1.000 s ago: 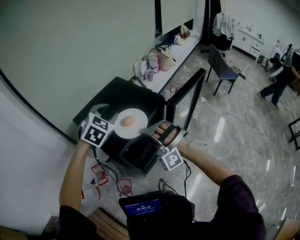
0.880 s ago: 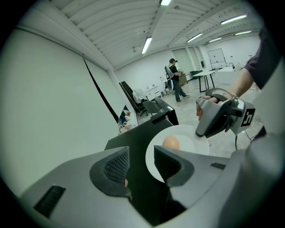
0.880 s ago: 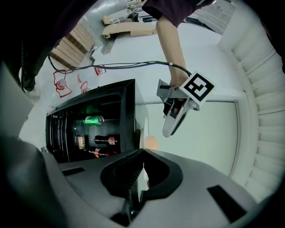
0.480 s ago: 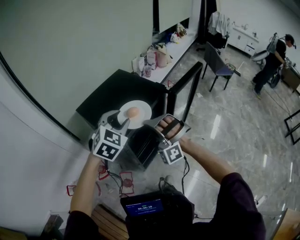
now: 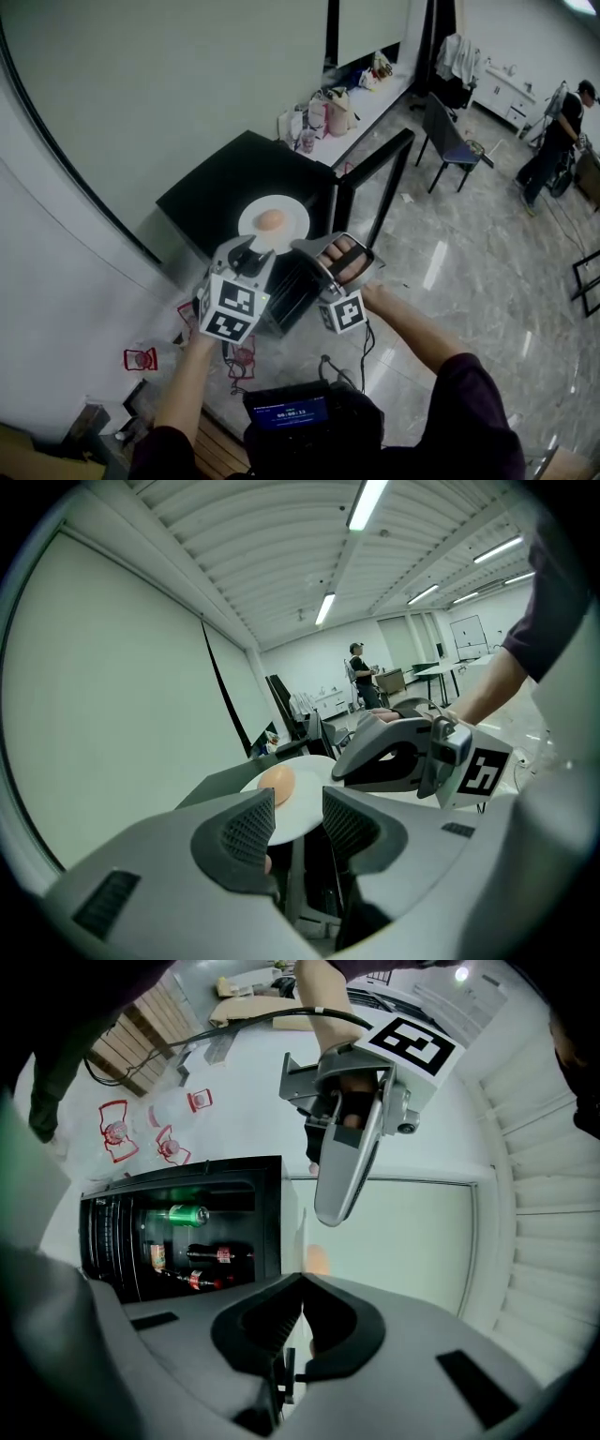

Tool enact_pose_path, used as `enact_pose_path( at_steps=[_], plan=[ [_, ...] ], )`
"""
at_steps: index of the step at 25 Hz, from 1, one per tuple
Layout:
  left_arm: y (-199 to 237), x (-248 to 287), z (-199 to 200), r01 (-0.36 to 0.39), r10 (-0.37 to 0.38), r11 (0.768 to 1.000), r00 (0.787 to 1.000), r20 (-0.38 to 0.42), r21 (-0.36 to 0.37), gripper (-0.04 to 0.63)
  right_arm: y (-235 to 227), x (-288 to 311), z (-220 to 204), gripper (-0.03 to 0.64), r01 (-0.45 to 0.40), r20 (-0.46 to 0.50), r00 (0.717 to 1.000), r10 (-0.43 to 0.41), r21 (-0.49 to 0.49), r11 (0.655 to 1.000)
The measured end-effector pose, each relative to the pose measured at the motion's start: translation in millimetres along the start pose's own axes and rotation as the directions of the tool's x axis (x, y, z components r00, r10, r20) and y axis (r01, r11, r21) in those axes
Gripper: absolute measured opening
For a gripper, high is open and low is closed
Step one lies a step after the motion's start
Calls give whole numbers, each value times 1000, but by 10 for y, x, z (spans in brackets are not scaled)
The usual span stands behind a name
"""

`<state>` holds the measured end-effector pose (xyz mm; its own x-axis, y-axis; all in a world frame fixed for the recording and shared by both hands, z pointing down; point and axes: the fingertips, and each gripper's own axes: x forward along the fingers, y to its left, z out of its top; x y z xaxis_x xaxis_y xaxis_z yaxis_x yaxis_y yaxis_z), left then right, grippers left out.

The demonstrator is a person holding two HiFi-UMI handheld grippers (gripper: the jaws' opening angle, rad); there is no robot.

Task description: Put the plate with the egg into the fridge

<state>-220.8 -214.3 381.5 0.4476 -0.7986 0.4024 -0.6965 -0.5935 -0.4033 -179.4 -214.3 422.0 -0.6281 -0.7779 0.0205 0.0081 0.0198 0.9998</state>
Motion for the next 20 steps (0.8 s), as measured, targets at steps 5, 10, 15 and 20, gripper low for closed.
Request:
enact_pose_path(
  at_steps=[5, 10, 15, 20],
  plan=[
    [-493, -81, 205, -71, 72, 995, 997, 9, -71, 148, -13, -375, -215, 14, 11, 46, 999, -11, 1, 1000],
    [-1003, -134, 357, -153, 154, 984, 988, 8, -88, 27, 74, -754, -432, 14, 9, 95, 995, -10, 4, 1000],
    [-1346, -127, 188, -205, 203, 971, 979, -28, -126, 11, 246, -984, -470, 14, -8, 131, 991, 6, 12, 1000],
    [-1460, -97, -77, -234, 231, 956, 972, -42, -176, 11, 486, -1048, -446, 14, -30, 141, 990, 28, 15, 999]
  ],
)
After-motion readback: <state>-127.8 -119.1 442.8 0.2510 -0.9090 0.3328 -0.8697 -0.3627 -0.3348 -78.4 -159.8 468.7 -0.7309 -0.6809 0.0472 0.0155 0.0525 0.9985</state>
